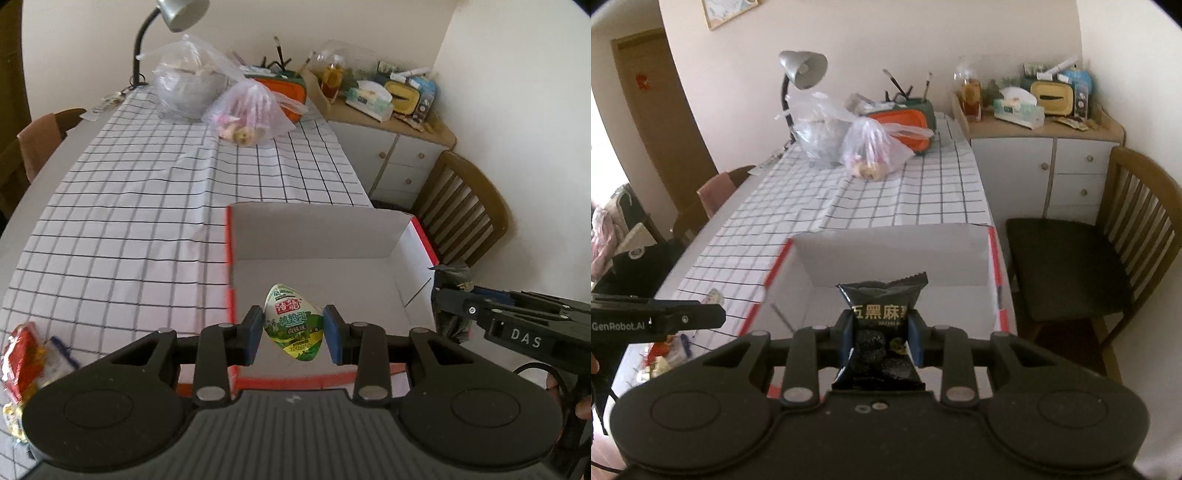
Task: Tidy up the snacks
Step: 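Carry the black pack and green jelly cup over the red box with both tools, then open both tools to drop the black pack and jelly cup into the box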
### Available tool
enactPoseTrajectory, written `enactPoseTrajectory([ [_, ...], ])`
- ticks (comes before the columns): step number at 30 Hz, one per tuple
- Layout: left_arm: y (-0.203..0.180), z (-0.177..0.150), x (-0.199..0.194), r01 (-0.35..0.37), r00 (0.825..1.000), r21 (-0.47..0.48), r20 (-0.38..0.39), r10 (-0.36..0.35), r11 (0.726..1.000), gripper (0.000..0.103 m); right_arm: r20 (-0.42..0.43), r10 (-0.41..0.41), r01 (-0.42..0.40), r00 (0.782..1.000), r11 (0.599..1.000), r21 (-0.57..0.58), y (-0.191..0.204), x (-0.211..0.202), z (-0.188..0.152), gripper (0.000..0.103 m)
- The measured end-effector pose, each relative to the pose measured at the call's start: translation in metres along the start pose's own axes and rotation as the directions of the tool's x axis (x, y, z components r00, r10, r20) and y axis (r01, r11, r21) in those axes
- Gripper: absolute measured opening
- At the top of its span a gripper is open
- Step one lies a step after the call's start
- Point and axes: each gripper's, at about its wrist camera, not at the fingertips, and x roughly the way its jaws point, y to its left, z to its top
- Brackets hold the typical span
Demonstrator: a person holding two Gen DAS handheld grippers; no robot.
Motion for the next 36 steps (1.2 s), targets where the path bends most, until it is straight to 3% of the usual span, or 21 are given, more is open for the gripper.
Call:
enactPoseTrajectory([
  [8, -0.022, 0.016, 0.061, -0.035, 0.996, 0.026, -0.078, 0.037, 0.999, 0.035, -0.105, 0.009, -0.013, 0.994, 0.999, -0.030, -0.026, 0.050, 0.007, 0.028],
  [18, -0.029, 0.013, 0.126, -0.085, 0.974, 0.078, -0.206, 0.100, 0.993, 0.035, -0.246, -0.005, -0.022, 0.969, 0.994, -0.104, -0.019, 0.103, -0.009, 0.028],
  [29, -0.026, -0.005, 0.154, -0.107, 0.950, 0.118, -0.281, 0.137, 0.987, 0.036, -0.323, 0.002, -0.046, 0.946, 0.991, -0.129, -0.013, 0.124, -0.023, 0.029],
  [36, -0.021, -0.008, 0.149, -0.086, 0.957, 0.094, -0.270, 0.109, 0.992, 0.043, -0.301, 0.009, -0.046, 0.954, 0.992, -0.117, -0.015, 0.117, -0.022, 0.032],
])
